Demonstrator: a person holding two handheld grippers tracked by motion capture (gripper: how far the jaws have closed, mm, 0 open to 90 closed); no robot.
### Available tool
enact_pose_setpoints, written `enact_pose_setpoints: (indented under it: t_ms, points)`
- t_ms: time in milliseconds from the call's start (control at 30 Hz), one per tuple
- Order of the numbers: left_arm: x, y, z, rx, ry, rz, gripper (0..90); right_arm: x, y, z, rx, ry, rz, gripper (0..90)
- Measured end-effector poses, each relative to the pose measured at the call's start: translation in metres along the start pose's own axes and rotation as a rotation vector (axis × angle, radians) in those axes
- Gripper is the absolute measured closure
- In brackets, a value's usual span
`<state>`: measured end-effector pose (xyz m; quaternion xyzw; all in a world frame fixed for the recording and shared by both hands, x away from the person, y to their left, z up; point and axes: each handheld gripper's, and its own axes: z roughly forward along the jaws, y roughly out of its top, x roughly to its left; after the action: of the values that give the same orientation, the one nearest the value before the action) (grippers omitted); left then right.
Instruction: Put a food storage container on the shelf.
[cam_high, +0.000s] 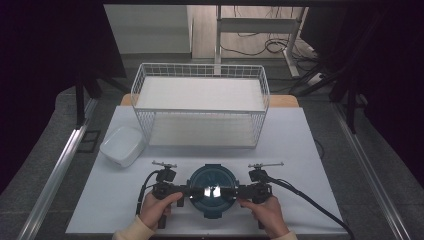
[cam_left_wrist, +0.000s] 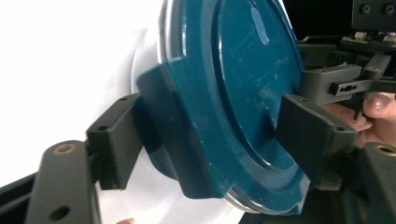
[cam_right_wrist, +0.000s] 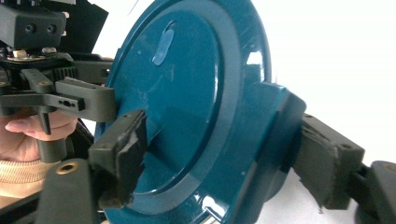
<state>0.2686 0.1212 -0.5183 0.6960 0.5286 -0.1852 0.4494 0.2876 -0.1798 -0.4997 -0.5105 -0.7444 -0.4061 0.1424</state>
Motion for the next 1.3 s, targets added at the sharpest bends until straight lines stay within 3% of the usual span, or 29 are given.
enact_pose_setpoints:
  t_ms: [200,500,700,1300]
  points:
    - [-0.006,-0.002,-0.003,-0.02,0.014,0.001,30.1,0.002,-0.004,-0.007,-0.029,0.002,0.009,30.5]
    - [-0.01,-0.005,-0.009,-0.044,0.013,-0.03,34.6,0.008,-0.008,-0.014,-0.055,-0.003,-0.001,35.2]
    - [-0.018,-0.005,-0.015,-0.069,0.041,0.001,36.6,0.012,-0.01,-0.017,-0.075,-0.001,-0.019,37.7]
    - [-0.035,-0.001,-0.031,-0.121,0.06,0.093,37.5,0.028,-0.002,-0.028,-0.116,-0.002,-0.119,38.1]
